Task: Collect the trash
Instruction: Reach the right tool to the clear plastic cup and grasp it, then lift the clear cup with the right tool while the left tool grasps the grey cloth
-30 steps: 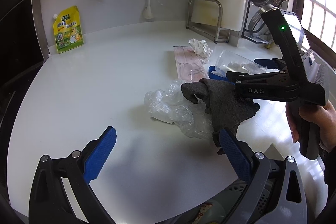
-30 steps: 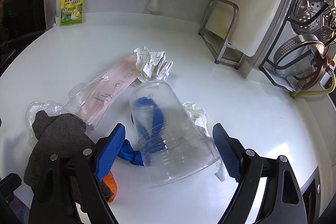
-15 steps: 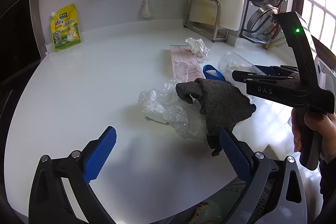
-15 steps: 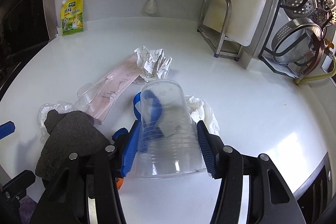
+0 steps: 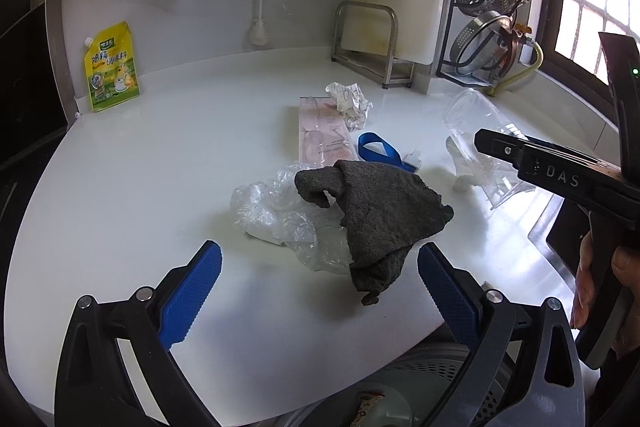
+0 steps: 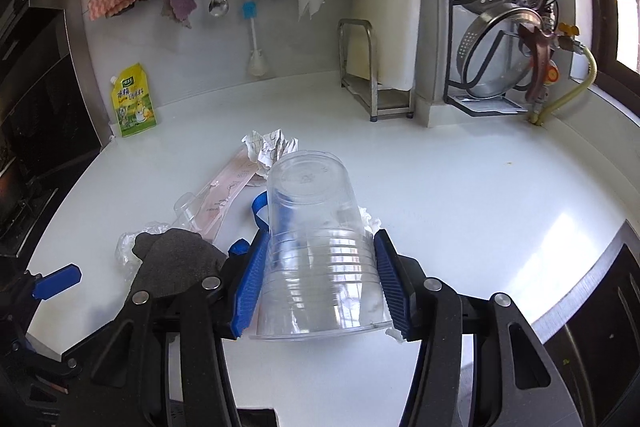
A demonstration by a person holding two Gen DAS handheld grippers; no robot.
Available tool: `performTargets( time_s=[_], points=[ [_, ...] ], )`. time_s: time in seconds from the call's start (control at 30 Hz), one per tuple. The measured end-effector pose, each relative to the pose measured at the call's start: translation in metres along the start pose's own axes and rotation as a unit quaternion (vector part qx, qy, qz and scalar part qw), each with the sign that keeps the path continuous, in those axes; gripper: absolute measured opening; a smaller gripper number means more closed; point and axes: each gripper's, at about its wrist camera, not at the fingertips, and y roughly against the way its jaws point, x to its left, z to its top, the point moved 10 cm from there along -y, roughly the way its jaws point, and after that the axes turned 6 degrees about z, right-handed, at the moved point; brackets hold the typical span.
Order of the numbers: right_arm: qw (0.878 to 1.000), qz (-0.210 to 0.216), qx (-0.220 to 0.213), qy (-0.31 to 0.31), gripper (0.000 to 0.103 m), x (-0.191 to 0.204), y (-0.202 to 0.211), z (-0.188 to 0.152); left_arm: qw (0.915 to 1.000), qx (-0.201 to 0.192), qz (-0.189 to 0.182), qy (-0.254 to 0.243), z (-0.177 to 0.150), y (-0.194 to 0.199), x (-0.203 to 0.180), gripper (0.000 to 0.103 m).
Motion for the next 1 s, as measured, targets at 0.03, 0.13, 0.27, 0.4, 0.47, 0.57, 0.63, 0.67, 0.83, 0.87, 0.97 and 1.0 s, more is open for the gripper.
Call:
performTargets(
  time_s=[0.03,0.13,0.27,0.4,0.47,0.57,0.63,0.67,0.83,0.87,0.97,1.0],
  points=[
    [1.0,0.002,-0.005,-0.006,0.051,-0.002,0.006,-0.001,1.0,-0.002,0.0,-0.003,0.001,-0.001,-0.003,0.097],
    [1.0,0.013,-0.018,-0.021,0.051,-0.007,0.021,-0.004,1.0,-0.004,-0.002,-0.002,0.005,-0.002,-0.01,0.097],
    [0.997,0.047,-0.04,-0.049,0.051,-0.013,0.037,-0.006,0.9999,-0.014,0.0,-0.006,0.014,-0.002,-0.02,0.097],
    [0.99,0.091,-0.054,-0.089,0.051,-0.021,0.046,-0.004,0.9997,-0.018,0.01,-0.015,0.02,-0.006,-0.028,0.097],
    [0.988,0.106,-0.06,-0.099,0.051,-0.022,0.049,-0.003,0.9995,-0.018,0.016,-0.021,0.021,-0.009,-0.03,0.097],
    [0.985,0.119,-0.065,-0.105,0.051,-0.022,0.051,-0.001,0.9994,-0.011,0.02,-0.025,0.021,-0.017,-0.034,0.097],
    [0.983,0.13,-0.07,-0.11,0.051,-0.02,0.053,0.002,0.9996,-0.005,0.018,-0.023,0.021,-0.022,-0.035,0.097],
    [0.982,0.136,-0.073,-0.11,0.051,-0.019,0.055,0.003,0.9996,-0.002,0.018,-0.022,0.021,-0.025,-0.035,0.097],
    [0.982,0.135,-0.072,-0.109,0.051,-0.019,0.055,0.002,0.9997,0.005,0.016,-0.016,0.024,-0.035,-0.037,0.097],
    [0.982,0.134,-0.069,-0.11,0.051,-0.019,0.053,0.001,0.9998,0.004,0.016,-0.015,0.025,-0.036,-0.038,0.097],
    [0.983,0.133,-0.061,-0.113,0.051,-0.02,0.048,-0.002,0.9997,-0.002,0.019,-0.018,0.027,-0.039,-0.039,0.094],
    [0.983,0.132,-0.059,-0.114,0.051,-0.02,0.047,-0.003,0.9996,-0.003,0.021,-0.02,0.027,-0.04,-0.039,0.089]
  ],
)
